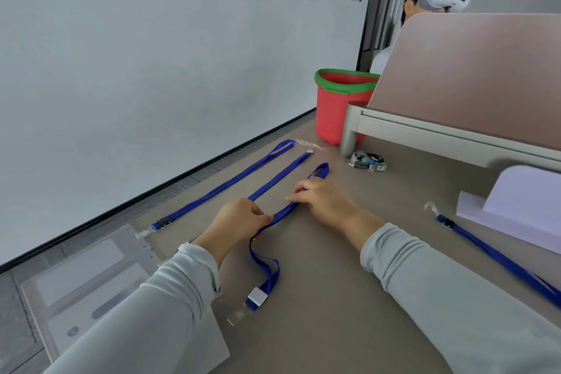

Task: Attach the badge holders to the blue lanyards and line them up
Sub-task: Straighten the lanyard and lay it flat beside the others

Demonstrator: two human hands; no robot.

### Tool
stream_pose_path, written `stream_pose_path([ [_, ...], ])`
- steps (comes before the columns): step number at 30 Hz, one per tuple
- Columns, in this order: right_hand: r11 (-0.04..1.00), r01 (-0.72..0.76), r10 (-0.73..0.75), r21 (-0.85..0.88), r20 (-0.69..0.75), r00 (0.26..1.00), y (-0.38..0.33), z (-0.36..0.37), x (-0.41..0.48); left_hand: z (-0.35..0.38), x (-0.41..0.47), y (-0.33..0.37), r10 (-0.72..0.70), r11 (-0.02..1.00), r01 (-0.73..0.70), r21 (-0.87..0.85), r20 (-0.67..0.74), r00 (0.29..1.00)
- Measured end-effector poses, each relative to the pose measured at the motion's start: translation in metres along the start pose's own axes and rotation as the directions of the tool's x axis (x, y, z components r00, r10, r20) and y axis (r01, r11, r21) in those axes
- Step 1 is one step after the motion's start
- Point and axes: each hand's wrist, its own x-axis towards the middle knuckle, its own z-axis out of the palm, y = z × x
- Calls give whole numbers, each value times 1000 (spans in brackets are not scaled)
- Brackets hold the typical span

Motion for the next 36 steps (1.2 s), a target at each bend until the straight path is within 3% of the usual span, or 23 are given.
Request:
stream_pose_path([
  [3, 993, -44, 51, -107, 67, 996, 1, -5, -1, 1, 1, -1, -10, 999, 10, -39, -22, 1000],
  [8, 975, -137, 146, -176, 36, 989, -5, -2, 2, 2, 3, -3, -4, 1000, 4, 5, -21, 1000],
  [16, 915, -404, 404, -6, 7, 915, -8, -2, 8, 7, 7, 4, 28, 985, -26, 173, -11, 1000],
  [23, 848, -522, 528, -94, 70, 846, -12, 0, 14, 12, 5, 6, 98, 966, -87, 244, -34, 995],
  [27, 858, -508, 512, -81, 34, 859, -16, 0, 10, 7, -8, 2, 147, 960, -133, 247, -41, 988],
  [31, 938, -344, 341, -29, -85, 936, -31, -9, 4, -3, -31, -4, 203, 955, -176, 241, -94, 975],
  [36, 962, -270, 269, 46, 11, 963, -63, -12, -10, -9, -64, -13, 225, 947, -206, 246, -50, 973],
])
